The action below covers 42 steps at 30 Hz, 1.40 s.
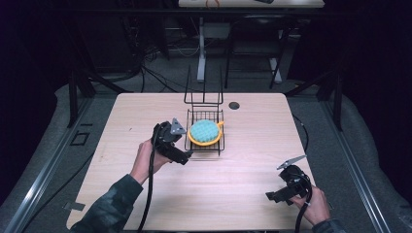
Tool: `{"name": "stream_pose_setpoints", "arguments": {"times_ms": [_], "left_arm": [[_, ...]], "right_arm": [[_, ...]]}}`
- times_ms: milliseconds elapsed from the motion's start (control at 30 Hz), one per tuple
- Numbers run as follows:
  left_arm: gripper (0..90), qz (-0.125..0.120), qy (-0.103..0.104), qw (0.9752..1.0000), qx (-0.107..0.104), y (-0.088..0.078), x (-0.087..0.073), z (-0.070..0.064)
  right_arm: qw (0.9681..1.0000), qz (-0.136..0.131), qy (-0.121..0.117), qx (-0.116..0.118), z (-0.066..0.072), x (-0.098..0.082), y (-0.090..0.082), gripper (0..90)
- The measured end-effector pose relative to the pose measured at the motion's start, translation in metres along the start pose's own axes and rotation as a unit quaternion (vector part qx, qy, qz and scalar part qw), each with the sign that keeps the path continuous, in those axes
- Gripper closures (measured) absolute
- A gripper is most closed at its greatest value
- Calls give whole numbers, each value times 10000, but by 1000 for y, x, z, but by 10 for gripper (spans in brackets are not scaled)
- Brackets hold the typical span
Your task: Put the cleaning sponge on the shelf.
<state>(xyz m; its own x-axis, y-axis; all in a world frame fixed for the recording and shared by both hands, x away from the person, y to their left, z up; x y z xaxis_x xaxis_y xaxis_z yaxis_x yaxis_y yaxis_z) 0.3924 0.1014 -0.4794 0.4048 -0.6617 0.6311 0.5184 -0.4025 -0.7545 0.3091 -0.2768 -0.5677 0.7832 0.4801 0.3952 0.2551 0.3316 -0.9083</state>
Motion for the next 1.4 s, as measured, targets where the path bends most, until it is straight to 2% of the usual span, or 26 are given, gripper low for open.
{"name": "stream_pose_setpoints", "arguments": {"times_ms": [367, 600, 867, 933, 1000, 1067, 1100, 1133, 1233, 1300, 1400], "left_arm": [[0, 340, -220, 9992, -26, -28, -44, -3], [0, 523, -462, 9976, 31, -39, -77, -2], [0, 694, -952, 9930, 112, -38, -117, 3], [0, 722, -1112, 9912, 48, -36, -125, 5], [0, 770, -1212, 9896, 12, -32, -132, 6], [0, 849, -1224, 9888, -3, -28, -136, 8], [0, 858, -1220, 9888, 55, -27, -136, 9], [0, 832, -1244, 9887, 63, -26, -137, 10], [1, 817, -1256, 9887, 34, -24, -137, 11], [1, 886, -1246, 9882, 9, -21, -137, 12], [1, 924, -1238, 9880, -1, -18, -137, 12]], "right_arm": [[10000, 33, -52, -38, 0, -1, -1, 0], [10000, 34, -61, -51, 1, -2, -1, 1], [9998, 99, -128, -100, 3, -2, -1, 9], [9999, 71, -94, -90, 3, -2, -1, 9], [9999, 70, -88, -88, 3, -2, -2, 9], [9999, 85, -94, -85, 3, -2, -2, 9], [9999, 84, -90, -90, 3, -2, -2, 9], [9997, 104, -184, -137, 2, -2, -2, 9], [9997, 88, -176, -124, 2, -2, -1, 11], [9999, 104, -118, -68, 3, -2, 0, 14], [9998, 117, -155, -64, 2, -3, -1, 15]]}}
Point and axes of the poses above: each handheld gripper's, and its own axes: y roughly forward along the jaws, x roughly out of its top, z roughly to its left, the point moved 3 cm from there along y, roughly forward along the jaws, and after that the axes turned 2 degrees about z, right-handed, at the moved point
